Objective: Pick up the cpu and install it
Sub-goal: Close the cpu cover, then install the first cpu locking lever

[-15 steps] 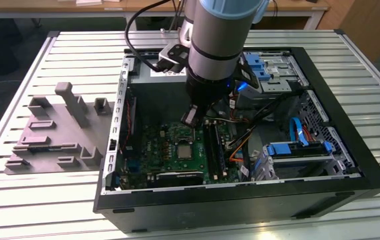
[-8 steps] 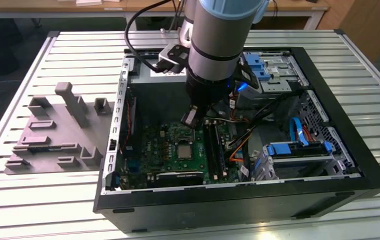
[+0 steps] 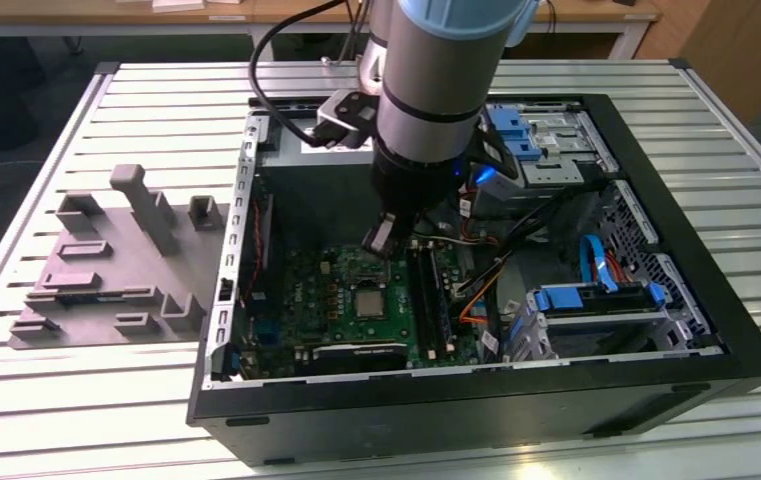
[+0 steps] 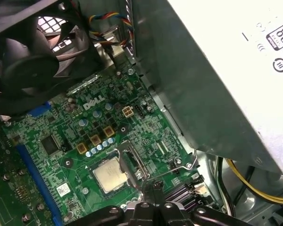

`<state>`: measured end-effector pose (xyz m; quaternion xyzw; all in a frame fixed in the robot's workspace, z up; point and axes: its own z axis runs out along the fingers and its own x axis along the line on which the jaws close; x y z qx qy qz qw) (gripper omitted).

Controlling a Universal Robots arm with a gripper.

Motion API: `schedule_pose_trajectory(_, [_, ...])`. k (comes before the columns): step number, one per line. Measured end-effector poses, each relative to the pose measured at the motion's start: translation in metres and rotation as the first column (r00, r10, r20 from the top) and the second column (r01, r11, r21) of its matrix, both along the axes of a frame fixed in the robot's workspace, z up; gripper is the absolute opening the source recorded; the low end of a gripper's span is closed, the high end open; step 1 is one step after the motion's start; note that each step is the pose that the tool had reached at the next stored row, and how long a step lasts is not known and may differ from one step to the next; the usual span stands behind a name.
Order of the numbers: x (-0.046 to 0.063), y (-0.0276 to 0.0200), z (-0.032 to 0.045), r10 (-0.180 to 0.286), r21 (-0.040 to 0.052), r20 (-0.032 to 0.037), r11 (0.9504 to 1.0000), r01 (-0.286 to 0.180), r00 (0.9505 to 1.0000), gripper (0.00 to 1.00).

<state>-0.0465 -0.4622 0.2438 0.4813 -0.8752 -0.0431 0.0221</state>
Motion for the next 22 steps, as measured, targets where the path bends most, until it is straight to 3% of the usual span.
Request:
schedule_pose_trajectory(5, [-0.001, -0.0049, -0.0001, 0.003, -0.0002, -0.0001, 1.0000, -0.003, 1.0000, 0.11])
schedule_pose_trajectory(13, [-0.005, -0.0167, -0.0002, 0.010, 0.0003, 0.0000, 0.9999, -0.010, 0.9999, 0.11])
schedule_pose_trajectory(22, [-0.006, -0.0183, -0.0002, 0.014, 0.0013, 0.0000, 0.9999, -0.014, 0.9999, 0.11])
